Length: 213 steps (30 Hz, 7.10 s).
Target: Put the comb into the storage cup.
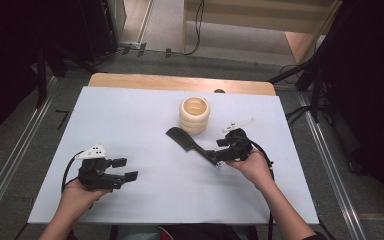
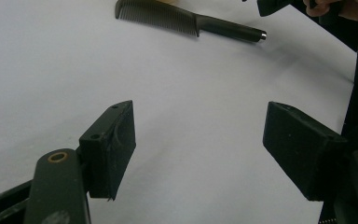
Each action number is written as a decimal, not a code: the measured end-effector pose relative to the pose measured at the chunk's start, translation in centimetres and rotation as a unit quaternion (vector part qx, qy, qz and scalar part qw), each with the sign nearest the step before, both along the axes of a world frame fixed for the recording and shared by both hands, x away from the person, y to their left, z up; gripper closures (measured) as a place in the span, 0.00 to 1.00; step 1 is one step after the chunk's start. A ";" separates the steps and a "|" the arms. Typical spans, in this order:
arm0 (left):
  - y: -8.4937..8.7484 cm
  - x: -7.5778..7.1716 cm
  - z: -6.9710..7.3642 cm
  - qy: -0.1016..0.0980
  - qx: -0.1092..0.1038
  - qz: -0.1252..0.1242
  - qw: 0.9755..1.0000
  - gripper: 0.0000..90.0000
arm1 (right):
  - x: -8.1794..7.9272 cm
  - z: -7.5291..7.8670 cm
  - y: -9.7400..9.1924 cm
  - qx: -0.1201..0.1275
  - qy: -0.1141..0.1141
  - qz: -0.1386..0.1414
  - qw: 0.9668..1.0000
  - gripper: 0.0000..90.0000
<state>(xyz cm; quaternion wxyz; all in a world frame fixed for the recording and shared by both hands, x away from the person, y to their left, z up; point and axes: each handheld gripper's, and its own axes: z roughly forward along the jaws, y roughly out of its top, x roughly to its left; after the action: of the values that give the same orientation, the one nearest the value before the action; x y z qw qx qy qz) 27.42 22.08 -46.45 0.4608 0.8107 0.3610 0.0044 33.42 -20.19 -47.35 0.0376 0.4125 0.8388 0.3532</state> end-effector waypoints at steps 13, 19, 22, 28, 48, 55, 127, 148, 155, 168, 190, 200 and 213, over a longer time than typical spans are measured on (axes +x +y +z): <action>0.0 0.0 0.0 0.000 0.000 -0.001 1.000 0.29 | -0.3 -1.2 0.6 -0.029 0.018 0.005 0.999 0.40; -0.1 0.0 0.0 0.000 0.000 -0.001 1.000 0.29 | -0.3 -1.7 0.6 -0.031 0.030 0.008 0.999 0.49; 0.0 0.0 0.0 -0.001 0.001 -0.001 1.000 0.29 | -0.3 -1.9 0.6 -0.033 0.033 0.010 0.999 0.53; -0.1 0.0 0.0 0.000 0.000 0.000 1.000 0.29 | -0.5 -2.3 0.9 -0.049 0.043 0.024 0.998 0.70; -0.6 0.3 0.0 0.003 0.003 0.000 1.000 0.29 | -1.2 -2.6 2.0 -0.096 0.011 0.018 0.995 0.78; -0.6 0.5 0.1 0.013 -0.002 0.006 1.000 0.29 | -1.2 -2.6 1.9 -0.092 0.008 0.020 0.996 0.78; -6.6 5.5 2.1 0.060 -0.095 0.156 0.981 0.32 | -1.5 1.3 10.2 0.065 -0.074 -0.038 0.994 0.78; -8.6 6.3 1.2 0.039 -0.115 0.206 0.971 0.41 | -1.9 0.9 12.3 0.114 -0.074 -0.063 0.989 0.78; -8.9 6.6 0.7 0.057 -0.139 0.221 0.964 0.49 | -2.1 0.9 12.5 0.129 -0.077 -0.067 0.986 0.78; -8.4 7.1 0.2 0.103 -0.176 0.221 0.954 0.67 | -2.3 0.9 12.9 0.137 -0.081 -0.066 0.985 0.78; -7.6 7.2 0.3 0.149 -0.241 0.192 0.939 0.81 | -2.1 0.7 12.6 0.127 -0.087 -0.029 0.988 0.75; -7.1 7.4 0.5 0.142 -0.238 0.199 0.940 0.81 | -2.1 0.9 11.7 0.121 -0.072 -0.005 0.990 0.49; -6.8 7.6 0.6 0.136 -0.225 0.201 0.944 0.81 | -2.6 0.7 10.8 0.111 -0.080 0.034 0.990 0.30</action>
<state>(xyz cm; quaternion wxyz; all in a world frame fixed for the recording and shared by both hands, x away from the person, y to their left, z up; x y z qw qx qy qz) 35.02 15.30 -45.87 0.5674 0.5894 0.5673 -0.0941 30.84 -9.38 -46.70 0.0466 0.3553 0.8022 0.4776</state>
